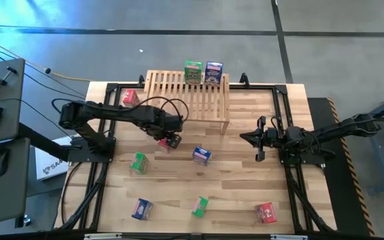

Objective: Stack cereal on shelf
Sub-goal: Put the center red cereal box on the shelf

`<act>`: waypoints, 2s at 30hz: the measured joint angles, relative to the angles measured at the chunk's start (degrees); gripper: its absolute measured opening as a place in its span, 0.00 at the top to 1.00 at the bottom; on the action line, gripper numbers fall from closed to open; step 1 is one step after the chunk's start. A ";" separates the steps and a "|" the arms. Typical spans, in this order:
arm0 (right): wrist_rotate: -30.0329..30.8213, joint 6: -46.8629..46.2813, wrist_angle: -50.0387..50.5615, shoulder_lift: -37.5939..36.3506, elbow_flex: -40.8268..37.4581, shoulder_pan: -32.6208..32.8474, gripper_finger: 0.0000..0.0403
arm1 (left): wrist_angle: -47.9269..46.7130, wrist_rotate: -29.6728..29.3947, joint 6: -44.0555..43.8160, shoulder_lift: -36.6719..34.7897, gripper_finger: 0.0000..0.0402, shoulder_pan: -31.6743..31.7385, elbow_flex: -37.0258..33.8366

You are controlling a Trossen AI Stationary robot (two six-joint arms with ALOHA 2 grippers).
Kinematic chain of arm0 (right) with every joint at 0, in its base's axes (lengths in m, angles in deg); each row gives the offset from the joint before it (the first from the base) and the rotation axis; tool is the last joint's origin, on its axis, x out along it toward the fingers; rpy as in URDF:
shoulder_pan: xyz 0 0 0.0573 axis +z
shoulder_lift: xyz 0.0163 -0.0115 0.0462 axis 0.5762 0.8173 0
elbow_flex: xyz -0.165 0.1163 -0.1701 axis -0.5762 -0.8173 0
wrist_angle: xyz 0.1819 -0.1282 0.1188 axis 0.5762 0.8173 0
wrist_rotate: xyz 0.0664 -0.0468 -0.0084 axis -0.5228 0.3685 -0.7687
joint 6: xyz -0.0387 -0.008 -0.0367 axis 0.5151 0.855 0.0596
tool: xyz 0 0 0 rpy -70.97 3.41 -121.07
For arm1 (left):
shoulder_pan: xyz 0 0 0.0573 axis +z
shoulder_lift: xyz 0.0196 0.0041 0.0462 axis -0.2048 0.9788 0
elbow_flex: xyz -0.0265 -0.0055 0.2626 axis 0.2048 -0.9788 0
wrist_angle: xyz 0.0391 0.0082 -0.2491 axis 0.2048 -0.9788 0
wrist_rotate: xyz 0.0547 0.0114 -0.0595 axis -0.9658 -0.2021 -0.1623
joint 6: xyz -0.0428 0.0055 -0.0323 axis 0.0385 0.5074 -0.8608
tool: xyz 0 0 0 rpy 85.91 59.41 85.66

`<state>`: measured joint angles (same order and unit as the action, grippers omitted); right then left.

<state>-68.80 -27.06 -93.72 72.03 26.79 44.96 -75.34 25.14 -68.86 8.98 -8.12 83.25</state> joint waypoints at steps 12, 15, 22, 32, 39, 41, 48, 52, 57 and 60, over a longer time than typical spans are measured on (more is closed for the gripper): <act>0.00 0.00 -0.01 0.01 -0.01 0.02 1.00 | 0.12 0.02 5.89 -0.24 0.52 -0.12 0.00; 0.00 0.00 0.01 0.01 -0.01 0.02 1.00 | 0.43 0.07 8.11 -1.63 0.56 -0.14 0.00; -0.01 0.00 -0.02 0.00 -0.01 0.01 1.00 | 2.40 1.35 10.52 -7.17 0.62 -1.52 0.00; 0.00 -0.42 -0.03 0.00 -0.01 0.01 1.00 | 8.11 2.27 13.42 -16.70 0.63 -7.16 0.00; 0.00 -0.86 -0.04 -0.01 -0.01 0.00 1.00 | 11.99 0.43 16.42 -23.85 0.63 -8.04 0.00; -0.02 -0.87 -0.03 0.01 -0.01 0.01 1.00 | 13.69 0.42 17.95 -25.47 0.63 -8.04 0.00; 0.00 -0.87 -0.03 0.00 -0.01 0.00 1.00 | 20.82 0.45 25.35 -29.47 0.63 -7.76 0.02; 0.00 -0.87 -0.05 -0.01 -0.01 0.02 1.00 | 21.78 0.49 29.38 -30.17 0.63 -6.47 1.42; -0.01 -0.87 -0.03 0.01 -0.01 0.01 1.00 | 16.04 0.48 34.40 -28.19 0.63 -4.40 9.00; 0.00 -0.87 -0.03 0.01 -0.01 0.00 1.00 | 9.82 0.51 36.84 -25.86 0.64 -2.57 14.94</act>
<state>-68.80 -27.93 -93.76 72.04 26.78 44.96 -65.51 25.65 -32.02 -16.88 -10.69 98.20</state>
